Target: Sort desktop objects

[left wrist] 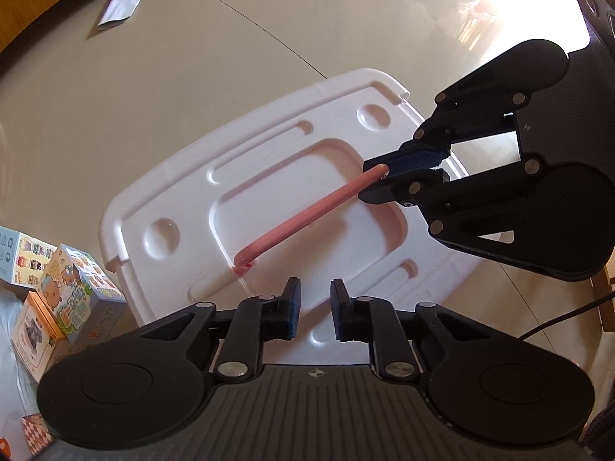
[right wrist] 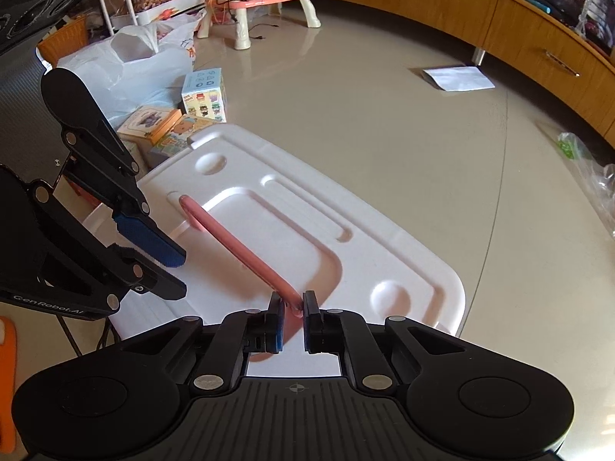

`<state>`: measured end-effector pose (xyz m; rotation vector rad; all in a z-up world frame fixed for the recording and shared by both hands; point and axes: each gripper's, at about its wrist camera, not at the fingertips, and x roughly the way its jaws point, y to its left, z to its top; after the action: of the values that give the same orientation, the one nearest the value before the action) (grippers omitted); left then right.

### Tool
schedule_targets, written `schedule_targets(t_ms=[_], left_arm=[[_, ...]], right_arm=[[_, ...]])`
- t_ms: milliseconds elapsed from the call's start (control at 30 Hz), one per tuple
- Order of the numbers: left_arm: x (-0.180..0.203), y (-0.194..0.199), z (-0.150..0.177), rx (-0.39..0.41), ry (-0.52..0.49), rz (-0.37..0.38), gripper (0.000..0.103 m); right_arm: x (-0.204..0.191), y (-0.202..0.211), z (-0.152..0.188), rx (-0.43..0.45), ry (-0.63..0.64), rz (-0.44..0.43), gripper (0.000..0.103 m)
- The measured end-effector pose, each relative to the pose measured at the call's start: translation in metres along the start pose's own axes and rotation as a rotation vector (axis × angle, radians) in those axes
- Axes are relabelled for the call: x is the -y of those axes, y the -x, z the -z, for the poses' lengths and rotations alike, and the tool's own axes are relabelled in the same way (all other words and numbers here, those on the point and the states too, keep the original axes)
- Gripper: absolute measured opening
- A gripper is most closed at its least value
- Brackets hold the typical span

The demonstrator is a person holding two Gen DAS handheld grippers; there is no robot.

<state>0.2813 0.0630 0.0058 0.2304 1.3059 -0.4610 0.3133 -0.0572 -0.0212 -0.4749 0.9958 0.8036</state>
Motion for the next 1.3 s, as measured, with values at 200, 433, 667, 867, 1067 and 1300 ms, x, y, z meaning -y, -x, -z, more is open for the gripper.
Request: schedule_targets(t_ms=[200, 433, 667, 867, 1067, 1300], left_arm=[[-0.008, 0.0, 0.007, 0.005, 0.041, -0.052, 0.018], [-0.012, -0.001, 0.004, 0.012, 0.065, -0.066, 0.018], [-0.003, 0.002, -0.003, 0.03, 0.06, -0.056, 0.018], [0.004, -0.002, -0.005, 0.027, 0.042, -0.073, 0.018], [0.005, 0.006, -0.008, 0.029, 0.066, -0.101, 0.023], [0.025, 0.043, -0.004, 0.099, 0.125, -0.187, 0.055]], right_arm=[[-0.01, -0.001, -0.002, -0.017, 0.021, 0.009, 0.008], [-0.009, -0.003, -0.002, -0.027, 0.009, 0.021, 0.008], [-0.004, -0.005, 0.002, -0.051, -0.005, 0.042, 0.008], [0.002, -0.007, 0.011, -0.07, -0.031, 0.051, 0.006], [0.003, -0.002, 0.012, -0.085, -0.049, 0.049, 0.02], [0.005, 0.043, 0.017, -0.056, -0.138, 0.016, 0.031]])
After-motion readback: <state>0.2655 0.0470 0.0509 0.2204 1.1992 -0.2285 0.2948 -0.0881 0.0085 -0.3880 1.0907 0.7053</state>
